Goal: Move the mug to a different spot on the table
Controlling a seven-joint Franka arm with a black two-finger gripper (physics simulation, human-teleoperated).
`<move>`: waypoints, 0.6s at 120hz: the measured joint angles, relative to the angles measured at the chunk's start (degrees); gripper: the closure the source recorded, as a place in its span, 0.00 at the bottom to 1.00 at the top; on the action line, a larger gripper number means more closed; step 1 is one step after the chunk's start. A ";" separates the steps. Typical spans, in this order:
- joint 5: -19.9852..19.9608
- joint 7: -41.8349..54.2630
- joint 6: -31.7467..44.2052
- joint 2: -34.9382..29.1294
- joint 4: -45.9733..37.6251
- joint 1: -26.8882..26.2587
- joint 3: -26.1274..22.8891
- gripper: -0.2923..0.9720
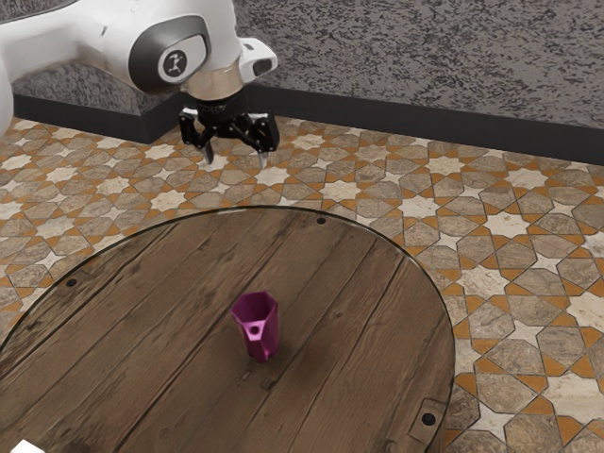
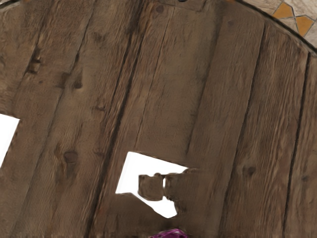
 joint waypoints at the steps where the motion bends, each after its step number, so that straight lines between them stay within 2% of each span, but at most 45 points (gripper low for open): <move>1: 0.01 0.19 -0.25 0.00 0.01 0.23 -0.11 0.23; 21: 0.00 3.41 -3.13 -0.28 -1.40 1.43 -0.81 0.23; 35: -0.44 4.76 -1.07 -3.07 -10.26 1.26 -1.30 0.23; 72: -14.83 4.72 7.20 -7.75 -29.94 -3.73 -1.30 0.23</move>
